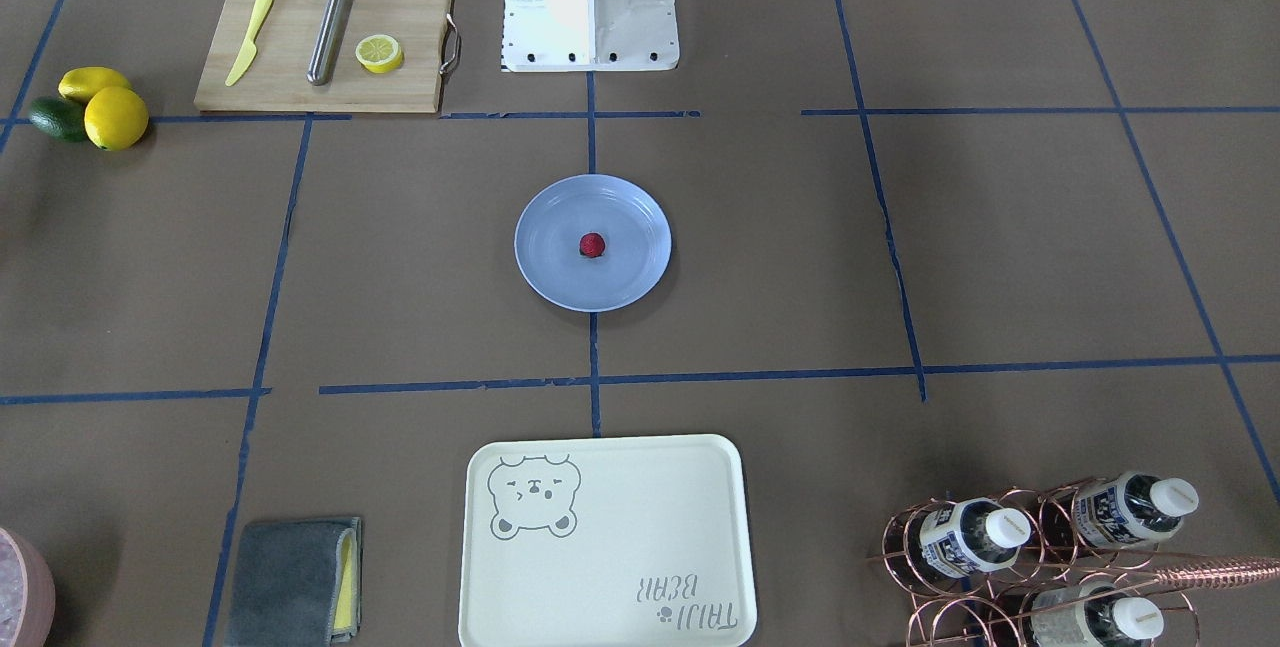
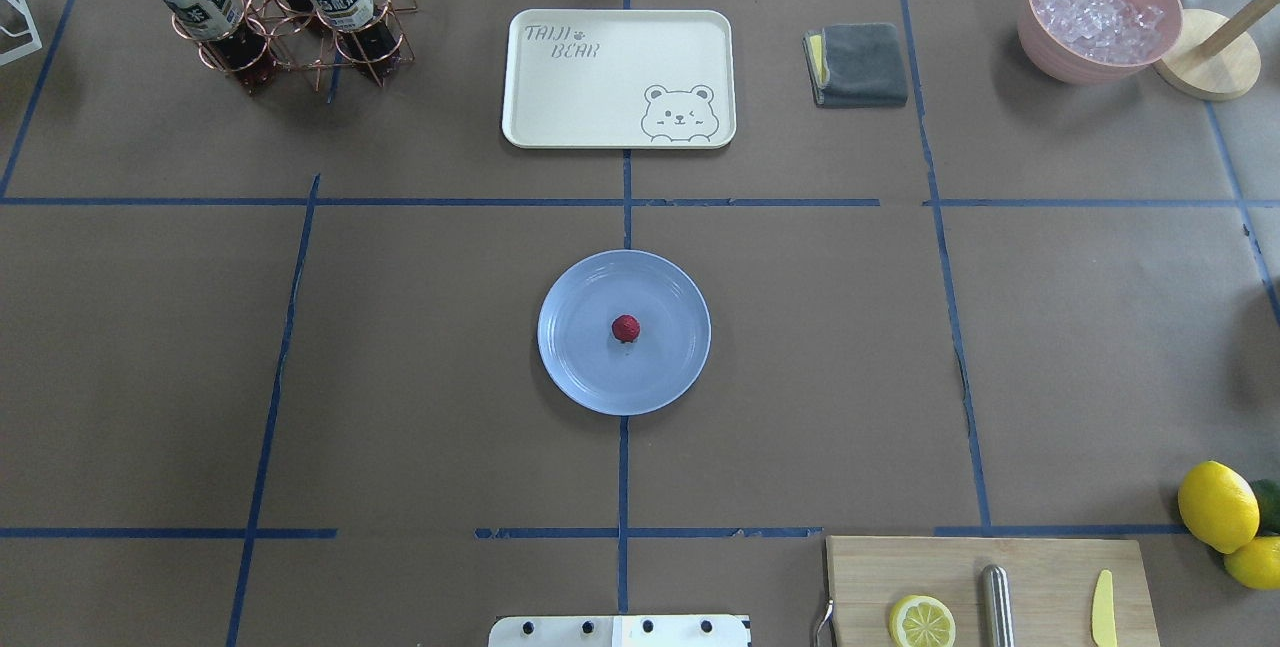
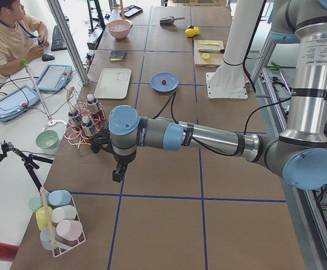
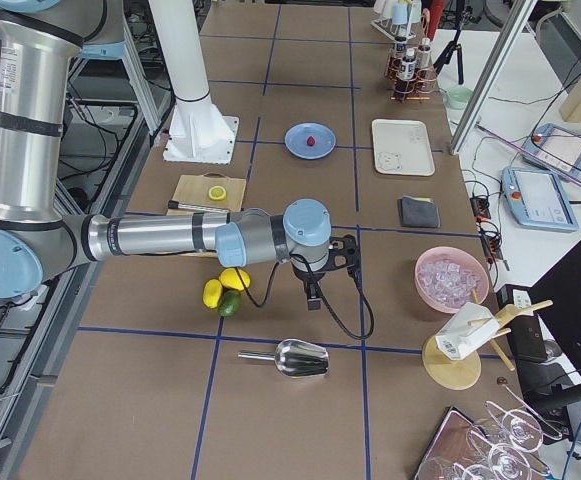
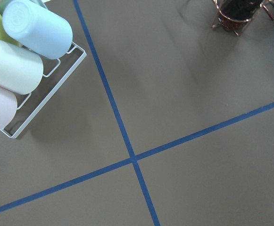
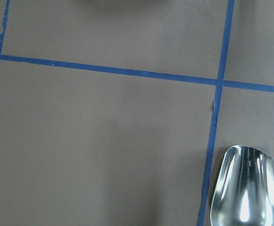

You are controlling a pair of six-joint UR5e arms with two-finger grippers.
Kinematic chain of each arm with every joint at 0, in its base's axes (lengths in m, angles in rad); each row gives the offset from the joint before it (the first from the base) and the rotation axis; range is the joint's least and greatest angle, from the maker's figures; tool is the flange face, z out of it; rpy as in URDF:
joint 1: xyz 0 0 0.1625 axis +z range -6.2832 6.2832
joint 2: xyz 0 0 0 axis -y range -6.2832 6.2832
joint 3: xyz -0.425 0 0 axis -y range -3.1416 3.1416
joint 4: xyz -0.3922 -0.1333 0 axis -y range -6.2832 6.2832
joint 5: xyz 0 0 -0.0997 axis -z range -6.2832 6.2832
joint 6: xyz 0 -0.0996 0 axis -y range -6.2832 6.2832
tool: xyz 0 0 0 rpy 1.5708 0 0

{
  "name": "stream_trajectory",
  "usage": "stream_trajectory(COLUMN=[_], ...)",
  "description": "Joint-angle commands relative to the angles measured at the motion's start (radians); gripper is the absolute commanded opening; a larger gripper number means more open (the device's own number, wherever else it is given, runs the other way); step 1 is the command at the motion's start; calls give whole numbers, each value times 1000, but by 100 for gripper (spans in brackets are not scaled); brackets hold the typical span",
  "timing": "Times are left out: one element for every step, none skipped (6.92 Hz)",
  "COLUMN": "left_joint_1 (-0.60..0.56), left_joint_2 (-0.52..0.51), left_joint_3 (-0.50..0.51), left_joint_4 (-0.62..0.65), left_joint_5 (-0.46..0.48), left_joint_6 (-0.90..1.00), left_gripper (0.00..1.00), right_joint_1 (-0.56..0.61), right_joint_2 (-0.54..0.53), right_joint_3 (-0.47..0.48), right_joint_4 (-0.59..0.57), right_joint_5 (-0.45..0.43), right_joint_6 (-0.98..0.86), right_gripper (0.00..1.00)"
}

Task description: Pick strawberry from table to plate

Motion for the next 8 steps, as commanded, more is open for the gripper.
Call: stream_trajectory(left_joint_1=[5, 11, 12, 12, 12, 12, 11, 11], left_joint_2=[102, 123, 129, 156, 179, 186, 186, 181], left_joint_3=[3, 7, -3, 12, 18, 17, 5, -3], left_joint_4=[-27, -37, -45, -49, -78, -84, -83, -82], left_joint_5=[-2, -1, -1, -1, -7, -10, -11, -8], left_joint_6=[3, 9, 14, 15, 14, 12, 11, 12], left_gripper=[100, 100, 100, 100, 100, 100, 100, 100], right_joint_1=[11, 11, 10, 10, 10, 10, 10, 10], right_joint_2=[4, 7, 9, 9, 9, 9, 9, 9], right_joint_3=[-11, -13, -13, -13, -14, -28, -28, -28], right_joint_4=[3, 3, 3, 3, 1, 4, 4, 4], right_joint_5=[12, 6, 4, 2, 2, 4, 4, 4], right_joint_6=[-12, -1, 0, 0, 0, 3, 5, 4], right_gripper=[100, 100, 100, 100, 100, 100, 100, 100])
